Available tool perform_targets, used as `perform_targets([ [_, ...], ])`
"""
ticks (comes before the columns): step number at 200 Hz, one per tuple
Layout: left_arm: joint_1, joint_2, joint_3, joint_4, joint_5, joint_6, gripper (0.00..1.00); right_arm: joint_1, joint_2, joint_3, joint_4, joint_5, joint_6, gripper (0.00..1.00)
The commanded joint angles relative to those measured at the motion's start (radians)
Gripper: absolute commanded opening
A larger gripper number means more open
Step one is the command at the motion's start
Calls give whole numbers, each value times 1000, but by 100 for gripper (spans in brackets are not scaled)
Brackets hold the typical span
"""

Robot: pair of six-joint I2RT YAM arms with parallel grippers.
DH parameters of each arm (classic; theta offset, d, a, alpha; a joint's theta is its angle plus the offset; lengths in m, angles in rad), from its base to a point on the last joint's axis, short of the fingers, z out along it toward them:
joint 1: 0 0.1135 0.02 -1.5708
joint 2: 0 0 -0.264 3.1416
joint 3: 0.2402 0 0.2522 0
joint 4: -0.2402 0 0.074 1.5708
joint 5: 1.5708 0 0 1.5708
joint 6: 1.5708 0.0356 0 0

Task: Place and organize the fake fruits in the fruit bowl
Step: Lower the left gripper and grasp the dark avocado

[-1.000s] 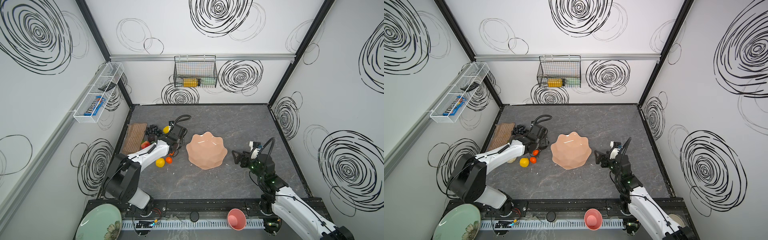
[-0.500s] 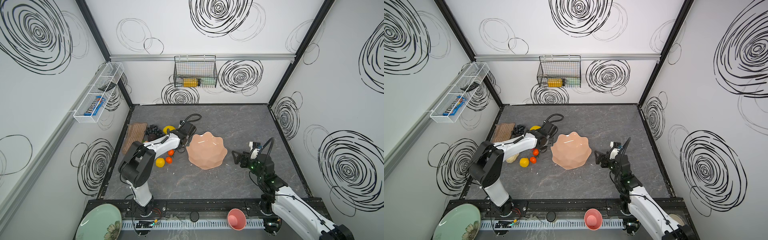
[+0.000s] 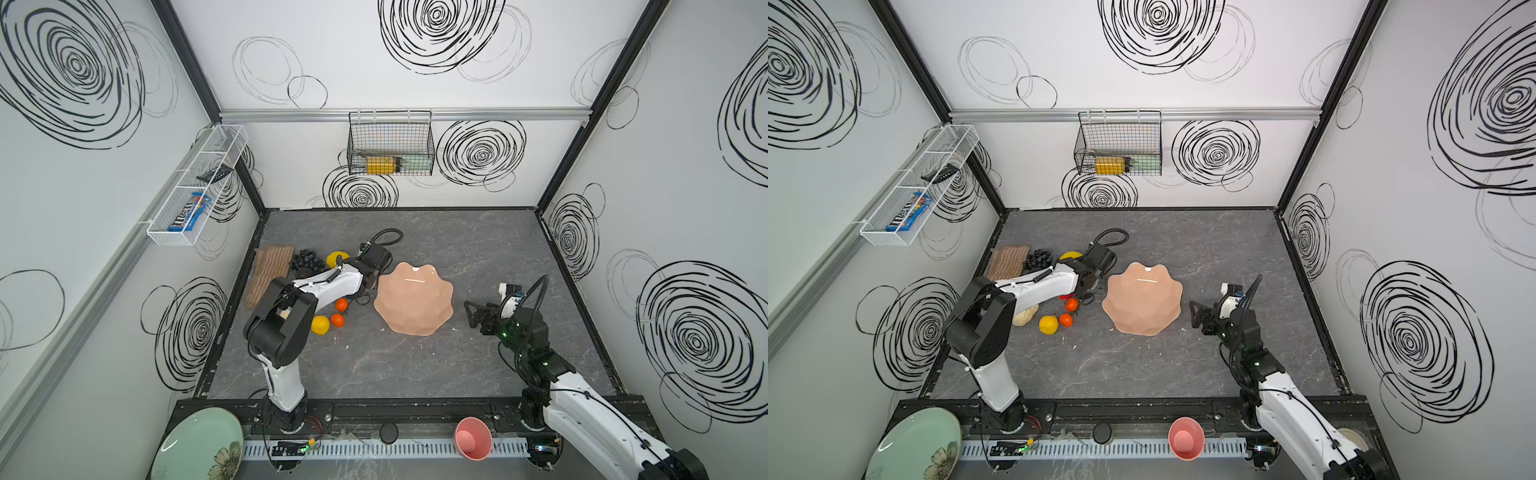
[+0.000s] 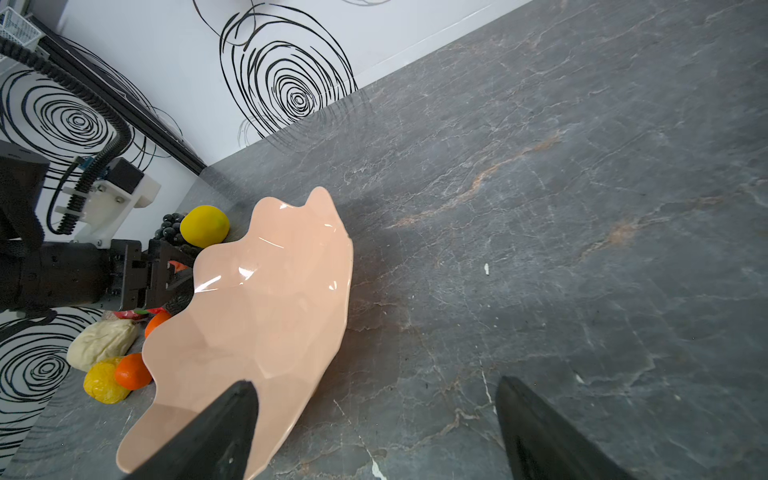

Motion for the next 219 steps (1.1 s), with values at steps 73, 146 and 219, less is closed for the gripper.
perform_targets([
  [73,-2,50,20,-62,-7,1,74,0,3,-4,27,12,9,94],
  [146,0,31,-6,-32,7,-8,61,0,7,-6,30,12,9,94],
  [219,-21,-259,-178,145,13,-50,59,0,14,19,-24,33,39,94],
])
